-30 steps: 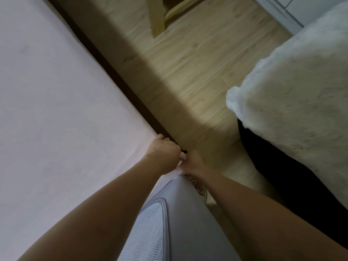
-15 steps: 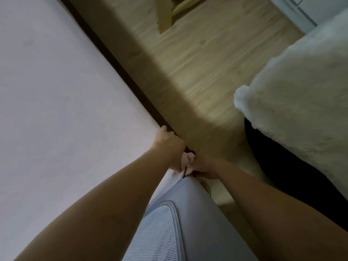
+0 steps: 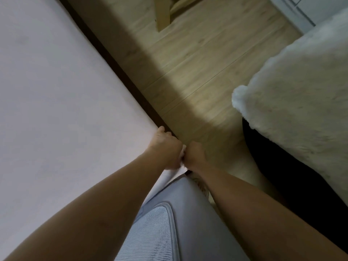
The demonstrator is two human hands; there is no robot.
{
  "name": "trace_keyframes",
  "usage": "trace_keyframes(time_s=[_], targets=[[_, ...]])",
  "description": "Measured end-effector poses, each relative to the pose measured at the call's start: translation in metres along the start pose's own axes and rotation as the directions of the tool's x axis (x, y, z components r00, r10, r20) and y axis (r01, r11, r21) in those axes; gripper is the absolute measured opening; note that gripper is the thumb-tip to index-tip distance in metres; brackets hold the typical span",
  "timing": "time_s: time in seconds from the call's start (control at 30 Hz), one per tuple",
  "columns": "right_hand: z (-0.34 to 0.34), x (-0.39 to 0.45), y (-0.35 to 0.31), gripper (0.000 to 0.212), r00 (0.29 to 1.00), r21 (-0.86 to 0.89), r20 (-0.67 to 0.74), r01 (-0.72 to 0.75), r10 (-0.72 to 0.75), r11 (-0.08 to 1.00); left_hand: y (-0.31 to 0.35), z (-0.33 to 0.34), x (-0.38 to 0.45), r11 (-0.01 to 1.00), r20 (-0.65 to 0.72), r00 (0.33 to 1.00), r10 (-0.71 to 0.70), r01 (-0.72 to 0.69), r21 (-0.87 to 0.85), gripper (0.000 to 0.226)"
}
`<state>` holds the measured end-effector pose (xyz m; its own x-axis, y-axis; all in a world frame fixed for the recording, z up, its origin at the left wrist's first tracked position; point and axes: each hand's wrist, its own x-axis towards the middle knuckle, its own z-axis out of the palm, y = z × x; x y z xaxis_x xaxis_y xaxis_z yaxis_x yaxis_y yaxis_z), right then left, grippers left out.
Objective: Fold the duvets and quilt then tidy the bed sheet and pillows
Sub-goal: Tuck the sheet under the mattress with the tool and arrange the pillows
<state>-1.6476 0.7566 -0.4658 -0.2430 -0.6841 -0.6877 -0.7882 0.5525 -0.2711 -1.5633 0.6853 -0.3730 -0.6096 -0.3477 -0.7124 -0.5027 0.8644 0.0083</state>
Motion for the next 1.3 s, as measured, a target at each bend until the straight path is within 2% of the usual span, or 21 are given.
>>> trace_keyframes(time_s=[0.13, 0.23, 0.3, 0.37, 0.47, 0.6, 0.67, 0.8, 0.87, 0.97, 1.0, 1.17, 1.23, 1.3], targets=[[0.003, 0.004, -0.001, 0.018, 0.997, -0.031, -0.078, -0.016, 0.014, 0.999, -0.001, 0.006, 0.001, 1.0, -0.035, 0.999, -0.01, 0.01, 0.001, 0.025], [-0.004, 0.002, -0.003, 0.015, 1.0, -0.055, 0.007, 0.029, -0.028, 0.998, -0.001, 0.008, -0.006, 1.0, -0.077, 0.997, -0.002, 0.002, -0.007, 0.034], [-0.026, 0.005, 0.005, 0.016, 0.996, -0.052, 0.093, 0.013, -0.008, 0.999, -0.005, 0.004, -0.011, 0.999, -0.053, 0.999, 0.006, -0.008, -0.032, 0.037], [-0.058, 0.003, 0.019, 0.014, 0.99, -0.129, 0.141, 0.025, -0.006, 0.991, -0.007, 0.001, -0.017, 0.999, -0.025, 1.0, 0.004, -0.004, -0.033, 0.042], [-0.115, -0.016, 0.019, 0.012, 0.994, -0.21, 0.112, 0.029, -0.006, 0.977, -0.007, -0.02, -0.04, 0.996, -0.016, 0.999, -0.038, 0.037, -0.079, 0.042], [-0.188, -0.044, -0.032, 0.023, 0.987, -0.144, 0.097, 0.143, -0.13, 0.979, -0.014, -0.067, -0.081, 0.926, 0.054, 0.985, -0.165, 0.173, -0.336, 0.034], [-0.225, -0.063, -0.068, 0.022, 0.97, -0.132, 0.082, 0.24, -0.231, 0.962, -0.022, -0.098, -0.109, 0.894, 0.046, 0.974, -0.222, 0.222, -0.39, 0.032], [-0.277, -0.082, -0.124, 0.023, 0.898, -0.297, 0.185, 0.437, -0.398, 0.849, -0.037, -0.145, -0.149, 0.839, 0.082, 0.938, -0.338, 0.339, -0.425, 0.029], [-0.305, -0.082, -0.143, 0.025, 0.867, -0.351, 0.215, 0.498, -0.45, 0.793, -0.051, -0.166, -0.164, 0.8, 0.118, 0.907, -0.404, 0.413, -0.436, 0.029], [-0.359, -0.085, -0.177, 0.022, 0.787, -0.402, 0.265, 0.616, -0.557, 0.678, -0.078, -0.206, -0.188, 0.671, 0.181, 0.812, -0.555, 0.566, -0.479, 0.027], [-0.38, -0.087, -0.188, 0.021, 0.743, -0.432, 0.305, 0.666, -0.596, 0.608, -0.082, -0.224, -0.198, 0.596, 0.199, 0.763, -0.615, 0.615, -0.517, 0.027], [-0.438, -0.104, -0.239, 0.017, 0.605, -0.467, 0.36, 0.776, -0.71, 0.424, -0.098, -0.282, -0.229, 0.311, 0.229, 0.597, -0.769, 0.662, -0.682, 0.032], [-0.449, -0.113, -0.263, 0.015, 0.548, -0.454, 0.409, 0.816, -0.73, 0.358, -0.102, -0.294, -0.248, 0.265, 0.24, 0.565, -0.79, 0.667, -0.696, 0.032], [-0.453, -0.129, -0.298, 0.017, 0.462, -0.447, 0.479, 0.86, -0.746, 0.246, -0.107, -0.294, -0.278, 0.186, 0.283, 0.499, -0.819, 0.698, -0.691, 0.031]])
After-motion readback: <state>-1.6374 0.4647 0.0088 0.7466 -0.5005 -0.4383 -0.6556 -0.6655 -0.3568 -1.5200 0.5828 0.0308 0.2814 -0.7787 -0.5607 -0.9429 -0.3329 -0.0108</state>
